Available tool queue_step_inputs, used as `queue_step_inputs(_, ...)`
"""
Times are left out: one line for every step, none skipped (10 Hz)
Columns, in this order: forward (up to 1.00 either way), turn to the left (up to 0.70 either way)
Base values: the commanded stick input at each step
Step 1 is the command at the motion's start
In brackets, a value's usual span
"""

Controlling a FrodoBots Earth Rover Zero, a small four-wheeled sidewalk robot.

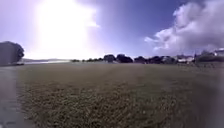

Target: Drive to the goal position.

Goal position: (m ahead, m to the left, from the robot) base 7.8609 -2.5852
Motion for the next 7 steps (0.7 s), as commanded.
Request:
queue_step_inputs(0.7, 0.0)
queue_step_inputs(0.7, 0.0)
queue_step_inputs(0.7, 0.0)
queue_step_inputs(0.7, 0.0)
queue_step_inputs(0.7, 0.0)
queue_step_inputs(0.7, 0.0)
queue_step_inputs(0.7, 0.0)
